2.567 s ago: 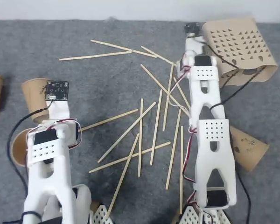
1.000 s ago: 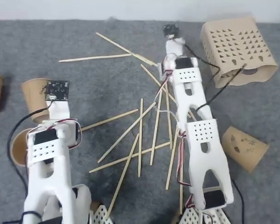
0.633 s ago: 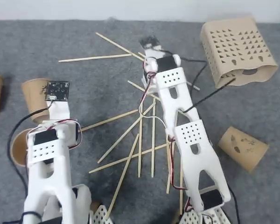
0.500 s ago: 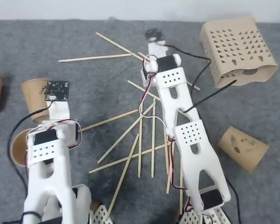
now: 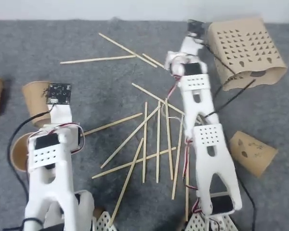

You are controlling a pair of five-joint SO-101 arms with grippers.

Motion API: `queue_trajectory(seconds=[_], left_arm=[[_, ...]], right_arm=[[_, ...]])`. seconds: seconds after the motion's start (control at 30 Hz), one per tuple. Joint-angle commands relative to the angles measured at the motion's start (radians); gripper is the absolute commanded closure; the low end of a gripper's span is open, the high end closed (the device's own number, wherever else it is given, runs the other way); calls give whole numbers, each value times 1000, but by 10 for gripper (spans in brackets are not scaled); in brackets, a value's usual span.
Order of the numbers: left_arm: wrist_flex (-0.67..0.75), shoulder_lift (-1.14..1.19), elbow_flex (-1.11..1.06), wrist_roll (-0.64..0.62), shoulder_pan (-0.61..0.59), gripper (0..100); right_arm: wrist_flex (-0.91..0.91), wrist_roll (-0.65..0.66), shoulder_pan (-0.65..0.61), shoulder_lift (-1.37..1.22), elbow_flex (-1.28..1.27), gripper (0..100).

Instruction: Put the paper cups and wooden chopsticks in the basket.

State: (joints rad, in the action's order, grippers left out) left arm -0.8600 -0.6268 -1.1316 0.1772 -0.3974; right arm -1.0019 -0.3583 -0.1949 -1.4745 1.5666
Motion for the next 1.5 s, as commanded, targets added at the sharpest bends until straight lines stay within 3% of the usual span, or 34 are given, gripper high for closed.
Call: queue_trajectory(seconds=[0.0,0.1,0.33,0.6,0.8,0.97,1.23,1.47], left_arm=[[2,-5,-5,8,-8,988],[2,-5,-5,8,-8,988],[2,-5,-5,8,-8,988],[2,-5,-5,8,-8,988],[2,-5,-5,8,-8,988],[2,-5,-5,8,-8,988],[3,-5,1,3,-48,988],[5,-5,1,3,-46,988]], right_arm=[[13,18,84,21,-3,991],[-35,95,90,30,-81,991],[-277,397,-51,31,-150,991],[-633,480,-182,30,55,991],[-789,477,-308,36,114,991],[-661,427,-326,36,115,991],[-272,29,-289,36,115,989],[-157,23,-292,61,109,982]])
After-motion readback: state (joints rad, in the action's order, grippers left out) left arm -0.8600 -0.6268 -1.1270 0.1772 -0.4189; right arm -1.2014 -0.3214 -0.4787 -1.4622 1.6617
